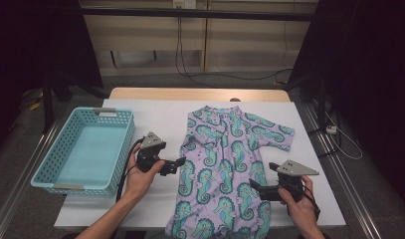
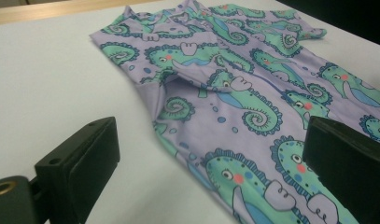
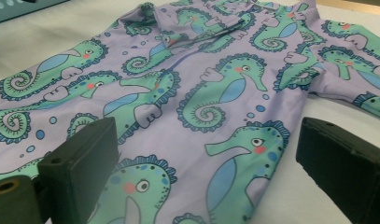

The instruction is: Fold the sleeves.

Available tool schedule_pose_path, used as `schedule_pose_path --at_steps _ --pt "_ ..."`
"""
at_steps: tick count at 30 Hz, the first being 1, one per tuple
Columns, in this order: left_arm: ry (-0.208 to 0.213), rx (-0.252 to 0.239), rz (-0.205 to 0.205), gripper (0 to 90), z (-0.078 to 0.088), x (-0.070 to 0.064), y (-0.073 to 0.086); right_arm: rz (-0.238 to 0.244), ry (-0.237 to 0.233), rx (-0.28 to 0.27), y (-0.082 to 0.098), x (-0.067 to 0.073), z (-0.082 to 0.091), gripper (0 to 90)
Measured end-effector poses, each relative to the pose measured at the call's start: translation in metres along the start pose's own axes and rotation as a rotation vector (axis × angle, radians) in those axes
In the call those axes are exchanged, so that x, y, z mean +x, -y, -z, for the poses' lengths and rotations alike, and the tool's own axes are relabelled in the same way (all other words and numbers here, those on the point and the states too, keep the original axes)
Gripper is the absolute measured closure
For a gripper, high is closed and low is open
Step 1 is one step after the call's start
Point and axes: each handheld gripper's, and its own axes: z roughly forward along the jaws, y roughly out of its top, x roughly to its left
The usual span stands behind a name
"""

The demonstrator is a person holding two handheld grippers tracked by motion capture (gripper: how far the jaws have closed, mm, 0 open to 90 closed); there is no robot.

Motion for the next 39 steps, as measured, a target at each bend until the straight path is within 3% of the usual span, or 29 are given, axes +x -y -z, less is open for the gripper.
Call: schedule_pose_path --at_steps 7,16,23,31,35,39 --pt "-0.004 -0.032 -0.005 5.2 0.020 -0.003 0.008 -0.004 0.035 -0.022 -0.004 -0.009 0.002 5.1" --pt "-0.017 -0.071 -0.023 5.3 0.045 -0.010 0.018 -0.040 0.104 -0.043 -0.009 -0.030 0.004 5.5" --pt "-0.035 -0.084 0.006 4.6 0.062 -0.008 0.027 -0.074 0.122 -0.095 -0.015 -0.048 0.005 7.4" --pt "-0.042 -0.091 0.015 4.6 0.081 -0.008 0.036 -0.083 0.151 -0.059 -0.022 -0.069 0.000 7.7" --pt "-0.059 -0.102 -0.003 4.6 0.089 -0.007 0.040 -0.079 0.166 -0.039 -0.027 -0.078 -0.003 6.9" --pt "-0.075 -0.131 0.019 4.6 0.095 -0.009 0.042 -0.078 0.178 -0.038 -0.033 -0.088 -0.006 6.0"
